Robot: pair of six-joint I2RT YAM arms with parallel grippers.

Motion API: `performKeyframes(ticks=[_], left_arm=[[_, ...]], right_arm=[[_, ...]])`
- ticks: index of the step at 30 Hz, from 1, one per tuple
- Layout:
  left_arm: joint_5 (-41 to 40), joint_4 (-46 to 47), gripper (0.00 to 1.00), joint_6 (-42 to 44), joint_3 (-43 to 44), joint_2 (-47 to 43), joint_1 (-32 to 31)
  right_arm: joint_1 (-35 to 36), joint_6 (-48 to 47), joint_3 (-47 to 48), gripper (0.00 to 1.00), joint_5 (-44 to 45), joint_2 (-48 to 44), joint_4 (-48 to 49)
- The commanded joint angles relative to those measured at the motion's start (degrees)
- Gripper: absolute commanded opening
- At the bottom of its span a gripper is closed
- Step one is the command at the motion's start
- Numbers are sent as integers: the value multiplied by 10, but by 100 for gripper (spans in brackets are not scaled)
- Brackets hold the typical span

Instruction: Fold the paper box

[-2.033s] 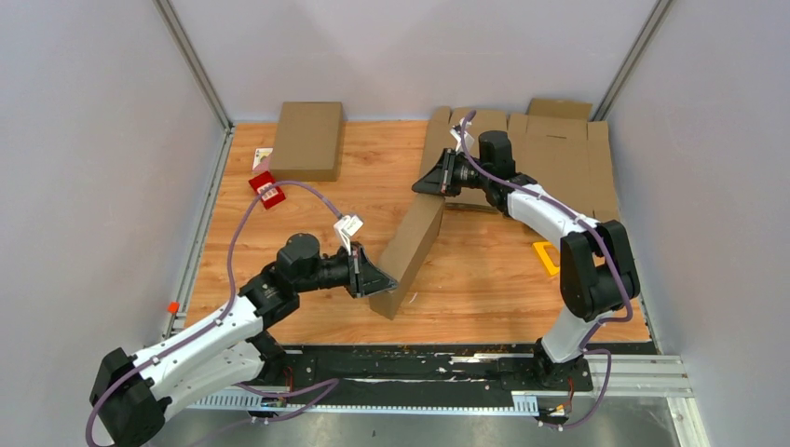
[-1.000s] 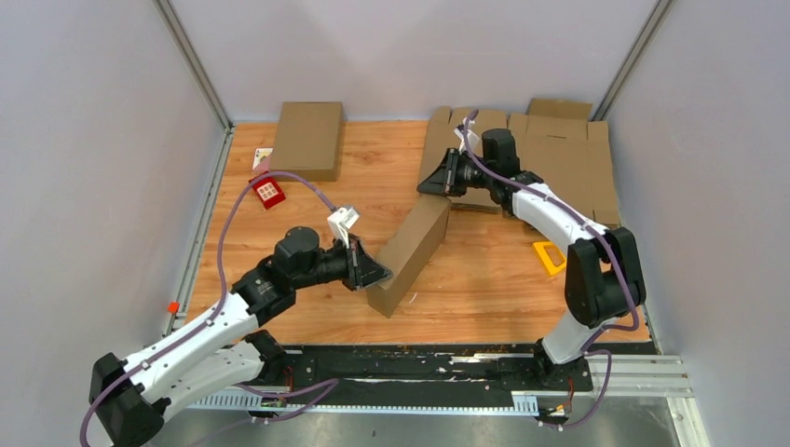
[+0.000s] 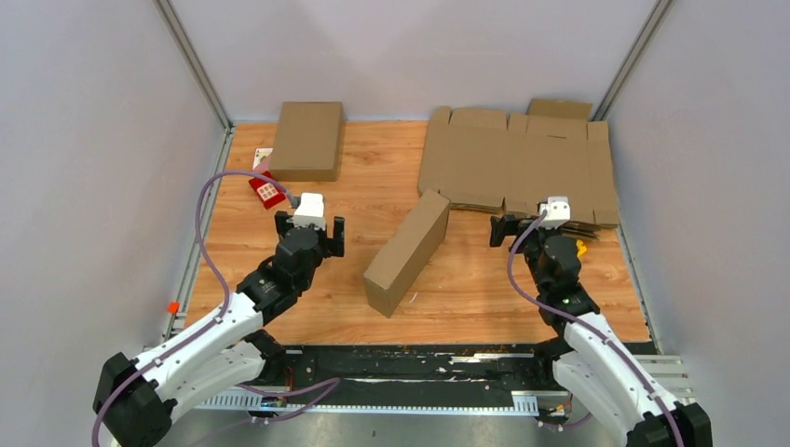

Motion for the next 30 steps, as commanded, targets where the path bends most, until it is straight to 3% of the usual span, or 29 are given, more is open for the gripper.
performKeyframes(ticks=[1,4,8,10,12,14,16,19,24,30], left_arm=[[-93,162,100,98,-29,27,35],[-26,231,100,79,-74,68,123],[-21,285,99,111,-95,87,182],[-13,355,100,128,-127,92,207],[50,437,100,107,-165,118,258],[90,442,98,88,-162,160,287],[96,472,97,85,-168,185,293],[97,463,97,82,-166,183,295],[109,483,96,89,-188,160,296],[95,464,87,84,-169,180,296]], right_arm=[[1,-111,-13,100,65,46,133],[-3,-124,-20,100,105,110,182],[-35,-140,-30,100,110,188,235],[-72,-128,-33,100,80,212,254],[-127,-99,-14,100,27,226,216],[-171,-60,-2,98,-34,239,202],[-212,-48,-1,96,-74,241,203],[-216,-62,-16,95,-120,230,221],[-216,-109,-64,99,-116,218,300],[-216,-131,-93,100,-129,314,432]])
